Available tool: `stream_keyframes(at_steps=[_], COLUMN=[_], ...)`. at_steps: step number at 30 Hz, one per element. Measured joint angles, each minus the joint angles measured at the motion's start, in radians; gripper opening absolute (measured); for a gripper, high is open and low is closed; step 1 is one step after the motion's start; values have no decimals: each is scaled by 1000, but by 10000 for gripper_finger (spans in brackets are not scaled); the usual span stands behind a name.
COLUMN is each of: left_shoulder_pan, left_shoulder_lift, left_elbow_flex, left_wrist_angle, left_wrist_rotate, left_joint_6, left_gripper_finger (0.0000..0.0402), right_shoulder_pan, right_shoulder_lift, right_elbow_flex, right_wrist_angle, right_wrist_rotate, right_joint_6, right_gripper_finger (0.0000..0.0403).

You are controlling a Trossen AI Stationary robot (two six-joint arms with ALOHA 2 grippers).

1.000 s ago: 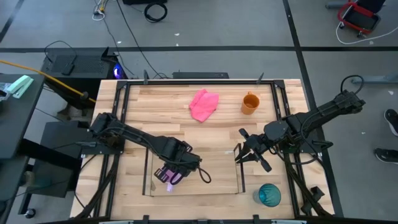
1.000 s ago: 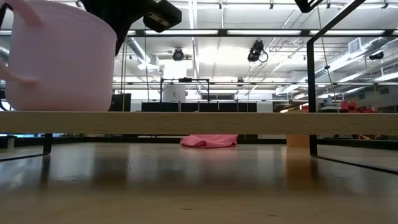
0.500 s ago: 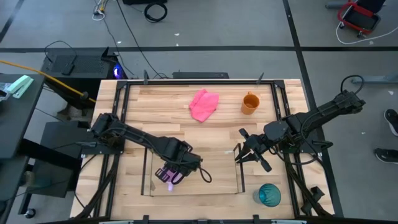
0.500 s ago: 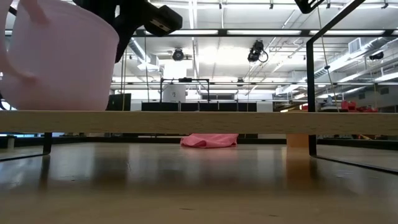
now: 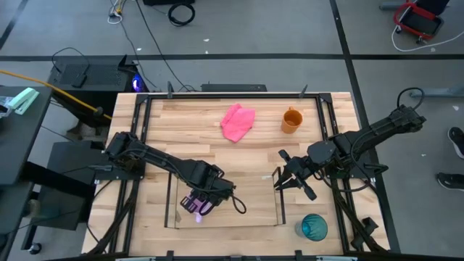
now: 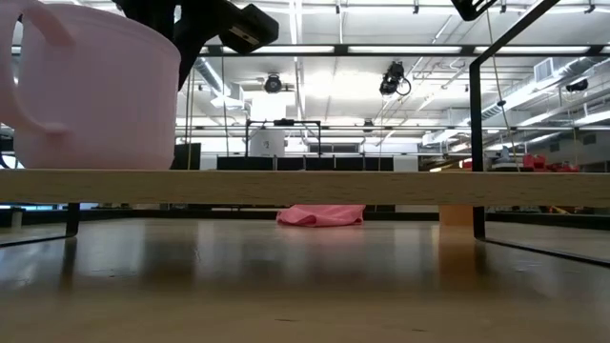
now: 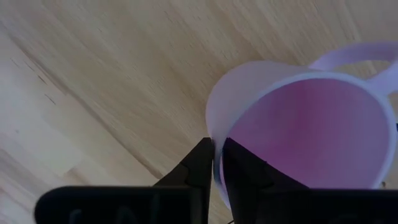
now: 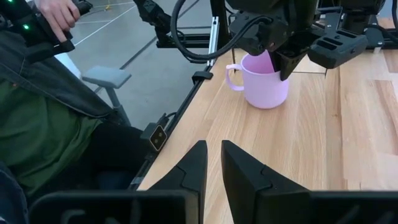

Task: Stack small to large cups/mugs on shelf
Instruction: Put the purple mug on the shelf, then put the orange mug on the shelf

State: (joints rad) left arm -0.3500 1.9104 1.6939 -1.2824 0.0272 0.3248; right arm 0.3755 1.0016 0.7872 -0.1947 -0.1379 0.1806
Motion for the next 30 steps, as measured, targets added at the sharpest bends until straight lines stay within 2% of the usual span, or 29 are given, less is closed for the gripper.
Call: stream_keyframes(at_steps=[23,30], left_shoulder_pan=[0,0], left_shoulder_lift=[-85,-168], left_elbow_flex=[2,2], left_wrist_angle=[8,2], left_wrist_rotate=[-5,-12], left_joint_6=[-57,-107], left_gripper_finger=[43,30], right_shoulder_pan=[0,0], right_shoulder_lift=[0,0], right_elbow_flex=[0,0], right_wrist_angle=[0,1], right_wrist_rotate=[0,0], right_joint_6=[0,12], right_gripper_finger=[55,55])
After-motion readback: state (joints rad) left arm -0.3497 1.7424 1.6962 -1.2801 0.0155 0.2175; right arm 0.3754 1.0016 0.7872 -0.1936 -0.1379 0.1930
